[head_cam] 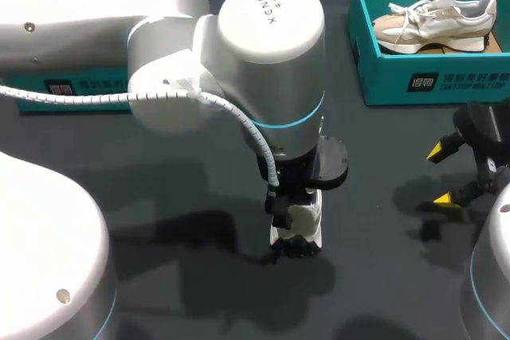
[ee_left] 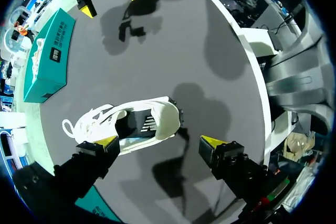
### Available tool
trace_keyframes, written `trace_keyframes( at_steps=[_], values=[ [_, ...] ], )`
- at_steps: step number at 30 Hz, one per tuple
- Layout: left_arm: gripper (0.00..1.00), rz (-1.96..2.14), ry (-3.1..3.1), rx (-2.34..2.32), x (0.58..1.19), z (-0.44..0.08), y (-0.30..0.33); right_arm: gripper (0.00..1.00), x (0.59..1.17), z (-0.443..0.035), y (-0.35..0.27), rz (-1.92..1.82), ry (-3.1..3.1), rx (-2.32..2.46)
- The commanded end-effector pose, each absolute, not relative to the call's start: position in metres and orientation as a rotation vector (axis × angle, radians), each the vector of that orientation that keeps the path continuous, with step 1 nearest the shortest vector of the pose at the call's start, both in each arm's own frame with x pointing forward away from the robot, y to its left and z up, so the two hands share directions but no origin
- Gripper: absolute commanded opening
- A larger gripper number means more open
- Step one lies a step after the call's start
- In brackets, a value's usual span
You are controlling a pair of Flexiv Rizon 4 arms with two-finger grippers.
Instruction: Take the shoe out of the shoebox, open the shoe tongue, remove and reinsert the insole, then place the shoe into the shoebox
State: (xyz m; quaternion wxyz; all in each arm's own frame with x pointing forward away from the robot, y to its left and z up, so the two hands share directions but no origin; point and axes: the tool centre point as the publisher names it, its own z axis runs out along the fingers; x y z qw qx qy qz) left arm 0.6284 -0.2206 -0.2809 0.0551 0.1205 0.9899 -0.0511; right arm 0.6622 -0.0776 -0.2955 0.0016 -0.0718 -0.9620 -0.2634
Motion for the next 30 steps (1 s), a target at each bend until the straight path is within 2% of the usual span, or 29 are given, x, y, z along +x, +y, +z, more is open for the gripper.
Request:
trace_keyframes(
  at_steps=[1, 8, 18, 30],
  values=[
    [1.0, -0.143, 3.001, 0.346, 0.625, -0.303, -0.234, 1.0, 0.66, -0.295, -0.077, -0.824, -3.022, -0.228],
    [1.0, -0.146, 3.02, 0.265, 0.626, -0.32, -0.241, 1.0, 0.66, -0.295, -0.077, -0.824, -3.022, -0.228],
    [0.78, -0.123, 3.054, 0.197, 0.619, -0.345, -0.247, 1.0, 0.66, -0.295, -0.077, -0.824, -3.022, -0.228],
    [0.69, -0.099, 3.062, 0.111, 0.613, -0.367, -0.244, 1.0, 0.66, -0.295, -0.077, -0.824, -3.022, -0.228]
  ],
)
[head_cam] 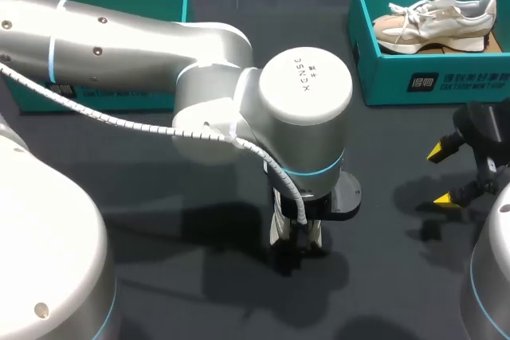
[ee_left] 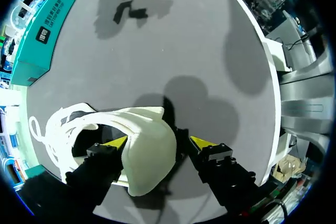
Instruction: Take the shoe out of the shoebox, open the shoe tongue, remove and reinsert the insole, then place the shoe into the shoebox
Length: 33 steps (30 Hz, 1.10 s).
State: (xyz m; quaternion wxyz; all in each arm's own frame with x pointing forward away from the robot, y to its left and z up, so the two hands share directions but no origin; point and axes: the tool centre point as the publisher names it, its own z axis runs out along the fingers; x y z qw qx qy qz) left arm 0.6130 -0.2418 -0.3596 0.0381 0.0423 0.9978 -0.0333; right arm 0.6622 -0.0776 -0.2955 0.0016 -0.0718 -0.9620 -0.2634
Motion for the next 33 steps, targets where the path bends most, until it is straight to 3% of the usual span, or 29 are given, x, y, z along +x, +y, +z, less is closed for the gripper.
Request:
trace_keyframes(
  at_steps=[1, 7, 9, 12, 14, 23, 33],
  values=[
    [0.67, -0.102, 3.06, 0.108, 0.613, -0.368, -0.243, 1.0, 0.66, -0.295, -0.077, -0.824, -3.022, -0.228],
    [0.64, -0.106, 3.063, 0.075, 0.612, -0.37, -0.239, 1.0, 0.66, -0.295, -0.077, -0.824, -3.022, -0.228],
    [0.58, -0.109, 3.065, 0.06, 0.612, -0.37, -0.238, 1.0, 0.66, -0.295, -0.077, -0.824, -3.022, -0.228],
    [0.31, -0.107, 3.064, 0.044, 0.611, -0.371, -0.235, 1.0, 0.66, -0.295, -0.077, -0.824, -3.022, -0.228],
    [0.0, -0.121, 3.087, 0.053, 0.612, -0.37, -0.233, 1.0, 0.66, -0.295, -0.077, -0.824, -3.022, -0.228],
    [0.0, -0.16, 3.125, 0.063, 0.615, -0.352, -0.219, 1.0, 0.66, -0.295, -0.077, -0.824, -3.022, -0.228],
    [0.0, -0.151, 3.134, 0.145, 0.645, -0.296, -0.196, 1.0, 0.66, -0.295, -0.077, -0.824, -3.022, -0.228]
  ],
)
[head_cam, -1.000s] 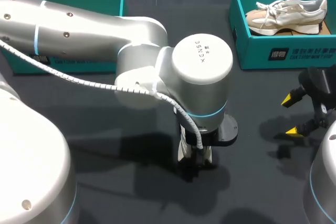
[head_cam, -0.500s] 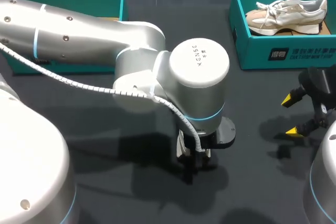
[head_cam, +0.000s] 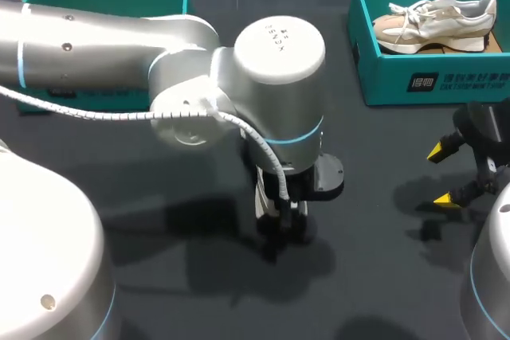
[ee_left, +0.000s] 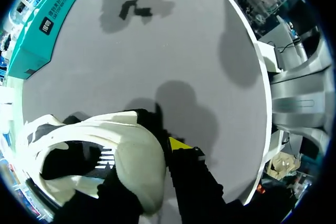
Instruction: Take the shoe out of the shoebox, open the shoe tongue, remove and reinsert the insole, then place the shoe into the shoebox
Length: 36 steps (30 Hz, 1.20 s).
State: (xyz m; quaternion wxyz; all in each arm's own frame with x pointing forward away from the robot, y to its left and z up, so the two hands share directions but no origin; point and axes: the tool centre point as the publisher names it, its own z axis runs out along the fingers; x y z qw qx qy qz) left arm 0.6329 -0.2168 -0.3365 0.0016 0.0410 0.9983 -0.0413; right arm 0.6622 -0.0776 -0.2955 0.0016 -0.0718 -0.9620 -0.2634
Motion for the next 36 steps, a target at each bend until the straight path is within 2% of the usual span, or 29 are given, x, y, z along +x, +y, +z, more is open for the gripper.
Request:
trace_keyframes(
  at_steps=[1, 8, 22, 36],
  values=[
    [0.0, -0.152, 3.13, 0.169, 0.65, -0.289, -0.194, 1.0, 0.66, -0.295, -0.077, -0.824, -3.022, -0.228],
    [0.0, -0.088, 3.057, 0.245, 0.685, -0.234, -0.177, 1.0, 0.66, -0.295, -0.077, -0.824, -3.022, -0.228],
    [0.0, -0.088, 3.057, 0.245, 0.685, -0.234, -0.177, 1.0, 0.66, -0.295, -0.077, -0.824, -3.022, -0.228],
    [0.0, -0.073, 3.059, 0.223, 0.794, -0.164, -0.064, 1.0, 0.66, -0.295, -0.077, -0.824, -3.022, -0.228]
  ],
)
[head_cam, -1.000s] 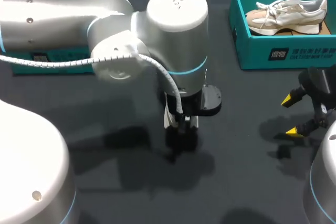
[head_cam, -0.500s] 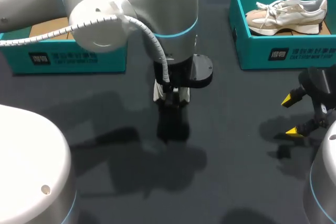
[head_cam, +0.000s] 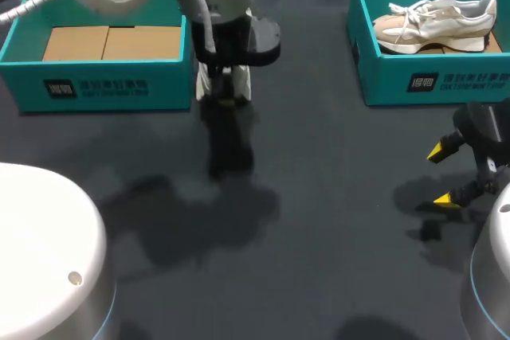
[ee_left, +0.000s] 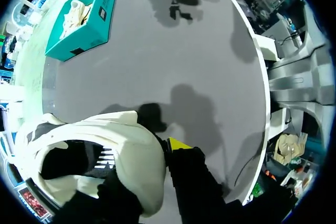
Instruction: Take the shoe out of the shoebox, open the shoe tongue, remove and reinsert the insole, then place the shoe into the shoebox
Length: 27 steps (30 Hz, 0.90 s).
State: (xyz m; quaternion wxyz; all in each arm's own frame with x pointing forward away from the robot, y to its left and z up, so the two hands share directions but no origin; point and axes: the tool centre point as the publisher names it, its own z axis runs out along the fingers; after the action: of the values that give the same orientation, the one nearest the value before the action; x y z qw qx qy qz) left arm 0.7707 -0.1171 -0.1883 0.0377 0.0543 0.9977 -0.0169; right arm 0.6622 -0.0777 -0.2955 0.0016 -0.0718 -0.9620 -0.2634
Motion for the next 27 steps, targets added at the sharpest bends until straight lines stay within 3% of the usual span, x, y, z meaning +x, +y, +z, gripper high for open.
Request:
trace_keyframes(
  at_steps=[1, 14, 27],
  values=[
    [0.0, -0.074, 3.055, 0.252, 0.802, -0.162, -0.056, 1.0, 0.66, -0.295, -0.077, -0.824, -3.022, -0.228],
    [0.0, -0.08, 3.065, 0.247, 0.809, -0.163, -0.05, 1.0, 0.66, -0.295, -0.077, -0.824, -3.022, -0.228],
    [0.0, 0.003, 3.078, 0.304, 0.865, -0.154, 0.001, 1.0, 0.66, -0.295, -0.077, -0.824, -3.022, -0.228]
  ],
)
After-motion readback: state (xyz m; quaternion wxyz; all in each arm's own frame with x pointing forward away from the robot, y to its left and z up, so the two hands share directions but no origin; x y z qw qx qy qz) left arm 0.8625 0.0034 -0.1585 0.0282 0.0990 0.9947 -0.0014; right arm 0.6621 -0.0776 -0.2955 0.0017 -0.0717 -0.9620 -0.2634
